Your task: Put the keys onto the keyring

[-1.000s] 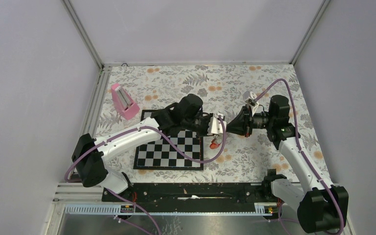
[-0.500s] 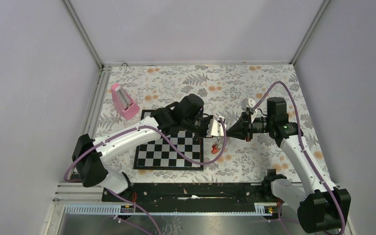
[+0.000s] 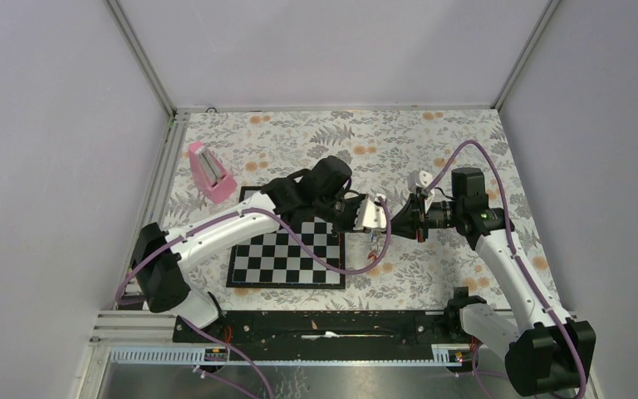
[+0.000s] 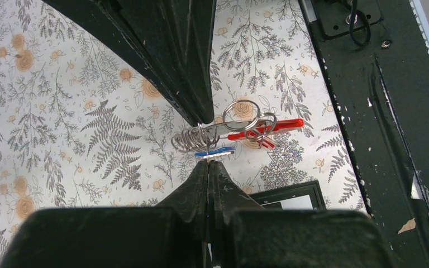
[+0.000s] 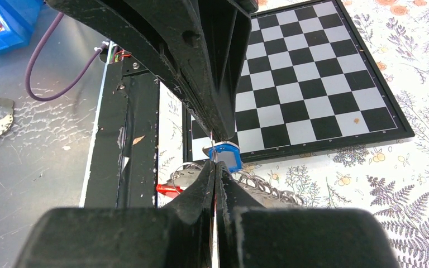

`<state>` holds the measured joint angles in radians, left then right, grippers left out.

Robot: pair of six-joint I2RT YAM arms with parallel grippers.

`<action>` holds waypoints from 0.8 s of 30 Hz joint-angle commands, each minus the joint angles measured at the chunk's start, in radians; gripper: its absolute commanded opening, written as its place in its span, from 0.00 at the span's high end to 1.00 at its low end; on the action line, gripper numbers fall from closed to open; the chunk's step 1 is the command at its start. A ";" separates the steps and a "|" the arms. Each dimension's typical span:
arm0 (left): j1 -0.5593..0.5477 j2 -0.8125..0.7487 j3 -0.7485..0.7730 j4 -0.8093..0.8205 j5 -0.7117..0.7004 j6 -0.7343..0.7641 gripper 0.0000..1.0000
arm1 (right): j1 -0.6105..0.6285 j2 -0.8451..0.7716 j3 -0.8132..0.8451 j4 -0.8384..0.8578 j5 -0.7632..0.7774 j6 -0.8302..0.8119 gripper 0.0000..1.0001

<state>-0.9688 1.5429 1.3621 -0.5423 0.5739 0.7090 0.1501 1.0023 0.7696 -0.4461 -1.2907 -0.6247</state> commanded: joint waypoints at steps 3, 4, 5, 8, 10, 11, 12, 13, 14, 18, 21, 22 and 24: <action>-0.004 -0.008 0.064 0.006 0.083 0.024 1.00 | 0.010 -0.023 0.023 -0.003 0.027 -0.028 1.00; -0.004 -0.006 0.067 0.000 0.085 0.028 1.00 | 0.009 -0.022 0.023 -0.001 0.025 -0.022 1.00; -0.005 -0.004 0.066 -0.005 0.086 0.033 1.00 | 0.010 -0.023 0.021 0.012 0.019 -0.005 1.00; -0.006 -0.009 0.045 -0.011 0.096 0.061 1.00 | 0.008 -0.025 0.015 0.077 -0.008 0.059 1.00; -0.005 -0.019 0.030 -0.011 0.092 0.081 1.00 | 0.008 -0.024 0.019 0.112 -0.026 0.103 1.00; -0.006 -0.023 0.024 -0.012 0.082 0.087 1.00 | 0.007 -0.022 0.022 0.128 -0.034 0.126 1.00; -0.005 -0.029 0.018 -0.004 0.064 0.094 1.00 | 0.006 -0.019 0.029 0.140 -0.044 0.144 1.00; -0.006 -0.034 0.007 0.008 0.042 0.096 1.00 | 0.005 -0.015 0.033 0.161 -0.054 0.171 1.00; -0.005 -0.043 -0.002 0.020 0.019 0.099 1.00 | 0.002 -0.011 0.035 0.185 -0.063 0.197 1.00; -0.011 -0.060 -0.015 0.039 -0.050 0.102 1.00 | -0.002 0.005 0.035 0.275 -0.079 0.308 1.00; -0.025 -0.066 -0.011 0.044 -0.088 0.103 1.00 | -0.008 0.014 0.009 0.385 -0.081 0.432 1.00; -0.031 -0.068 -0.010 0.044 -0.102 0.105 1.00 | -0.011 0.016 -0.003 0.423 -0.080 0.467 1.00; -0.041 -0.071 -0.011 0.044 -0.129 0.108 1.00 | -0.016 0.016 -0.024 0.508 -0.081 0.532 1.00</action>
<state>-0.9855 1.5196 1.3483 -0.5220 0.5049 0.7963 0.1493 1.0176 0.7635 -0.1715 -1.3312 -0.2771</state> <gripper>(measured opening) 0.010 0.017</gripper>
